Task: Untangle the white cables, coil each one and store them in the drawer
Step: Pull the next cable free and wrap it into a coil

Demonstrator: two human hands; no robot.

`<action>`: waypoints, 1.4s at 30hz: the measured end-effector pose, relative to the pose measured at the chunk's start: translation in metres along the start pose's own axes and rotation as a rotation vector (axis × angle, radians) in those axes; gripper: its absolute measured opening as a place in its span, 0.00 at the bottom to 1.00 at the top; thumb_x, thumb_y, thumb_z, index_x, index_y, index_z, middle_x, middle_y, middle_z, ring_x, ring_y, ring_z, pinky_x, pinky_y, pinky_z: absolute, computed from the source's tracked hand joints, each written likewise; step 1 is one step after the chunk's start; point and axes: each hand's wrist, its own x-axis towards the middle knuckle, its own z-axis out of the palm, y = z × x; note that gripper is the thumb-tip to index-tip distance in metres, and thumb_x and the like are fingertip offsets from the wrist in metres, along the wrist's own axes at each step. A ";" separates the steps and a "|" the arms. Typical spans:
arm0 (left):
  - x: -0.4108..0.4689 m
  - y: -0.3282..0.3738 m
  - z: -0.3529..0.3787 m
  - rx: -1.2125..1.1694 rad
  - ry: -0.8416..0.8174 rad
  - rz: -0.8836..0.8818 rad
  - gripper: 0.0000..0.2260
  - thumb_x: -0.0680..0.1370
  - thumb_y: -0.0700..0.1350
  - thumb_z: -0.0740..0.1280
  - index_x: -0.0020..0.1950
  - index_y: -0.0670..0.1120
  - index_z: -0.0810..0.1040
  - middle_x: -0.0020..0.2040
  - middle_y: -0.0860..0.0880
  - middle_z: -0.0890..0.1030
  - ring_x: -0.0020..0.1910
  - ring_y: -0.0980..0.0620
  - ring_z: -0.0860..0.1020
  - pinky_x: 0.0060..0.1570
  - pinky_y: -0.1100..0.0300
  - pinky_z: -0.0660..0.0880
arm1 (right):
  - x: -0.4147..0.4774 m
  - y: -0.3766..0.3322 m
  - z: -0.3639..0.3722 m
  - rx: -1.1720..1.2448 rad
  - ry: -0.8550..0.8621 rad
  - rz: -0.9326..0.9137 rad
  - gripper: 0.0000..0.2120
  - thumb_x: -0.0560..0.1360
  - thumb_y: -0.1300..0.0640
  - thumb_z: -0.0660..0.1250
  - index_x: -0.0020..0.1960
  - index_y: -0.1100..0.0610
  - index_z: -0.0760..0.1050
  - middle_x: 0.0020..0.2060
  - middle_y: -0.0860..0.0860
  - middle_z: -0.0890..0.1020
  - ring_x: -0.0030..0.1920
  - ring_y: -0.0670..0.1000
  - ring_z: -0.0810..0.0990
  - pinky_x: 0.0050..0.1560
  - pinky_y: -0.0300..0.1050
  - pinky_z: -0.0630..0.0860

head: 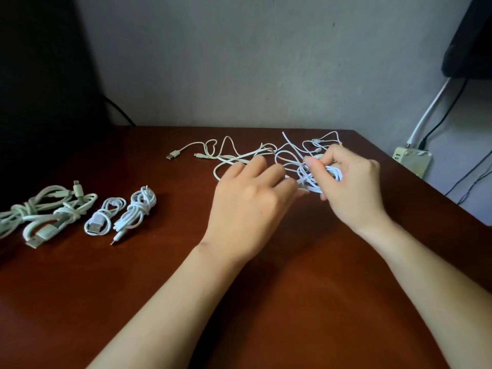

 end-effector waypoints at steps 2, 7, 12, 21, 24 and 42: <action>0.001 -0.002 -0.002 -0.034 0.016 -0.022 0.13 0.80 0.50 0.63 0.39 0.48 0.81 0.35 0.50 0.77 0.36 0.46 0.73 0.36 0.54 0.63 | -0.001 -0.005 0.000 0.049 -0.051 0.021 0.16 0.74 0.52 0.67 0.32 0.60 0.71 0.18 0.47 0.71 0.24 0.52 0.75 0.31 0.36 0.68; -0.001 -0.009 -0.003 -0.149 0.011 -0.110 0.15 0.80 0.53 0.62 0.40 0.48 0.82 0.36 0.51 0.77 0.36 0.47 0.73 0.37 0.55 0.63 | -0.005 -0.017 0.000 0.208 -0.153 0.105 0.17 0.76 0.56 0.68 0.31 0.59 0.70 0.16 0.47 0.69 0.19 0.46 0.71 0.28 0.28 0.63; -0.001 -0.017 -0.003 -0.221 0.042 -0.149 0.15 0.79 0.53 0.62 0.41 0.47 0.84 0.37 0.52 0.79 0.39 0.48 0.73 0.42 0.58 0.61 | -0.003 -0.027 -0.001 0.387 -0.189 0.241 0.17 0.77 0.60 0.67 0.31 0.57 0.68 0.16 0.49 0.68 0.16 0.45 0.67 0.21 0.29 0.60; -0.003 -0.035 -0.002 -0.294 -0.043 -0.023 0.14 0.80 0.50 0.60 0.46 0.45 0.82 0.40 0.51 0.80 0.46 0.49 0.74 0.51 0.57 0.63 | -0.002 -0.046 -0.007 0.575 -0.432 0.358 0.15 0.74 0.57 0.66 0.31 0.58 0.66 0.17 0.50 0.67 0.15 0.43 0.64 0.16 0.31 0.58; -0.007 -0.037 0.001 -0.294 -0.035 -0.030 0.11 0.80 0.47 0.62 0.48 0.43 0.82 0.40 0.49 0.80 0.44 0.49 0.74 0.50 0.59 0.61 | -0.003 -0.054 -0.008 0.643 -0.472 0.390 0.14 0.69 0.51 0.64 0.31 0.57 0.66 0.17 0.51 0.67 0.15 0.44 0.63 0.17 0.30 0.57; -0.011 0.023 0.017 -1.108 -0.340 -0.736 0.12 0.80 0.47 0.63 0.38 0.47 0.78 0.38 0.47 0.81 0.41 0.48 0.78 0.49 0.54 0.73 | 0.000 -0.037 0.006 0.691 0.117 0.703 0.14 0.79 0.56 0.63 0.36 0.59 0.72 0.18 0.47 0.70 0.18 0.45 0.64 0.21 0.34 0.62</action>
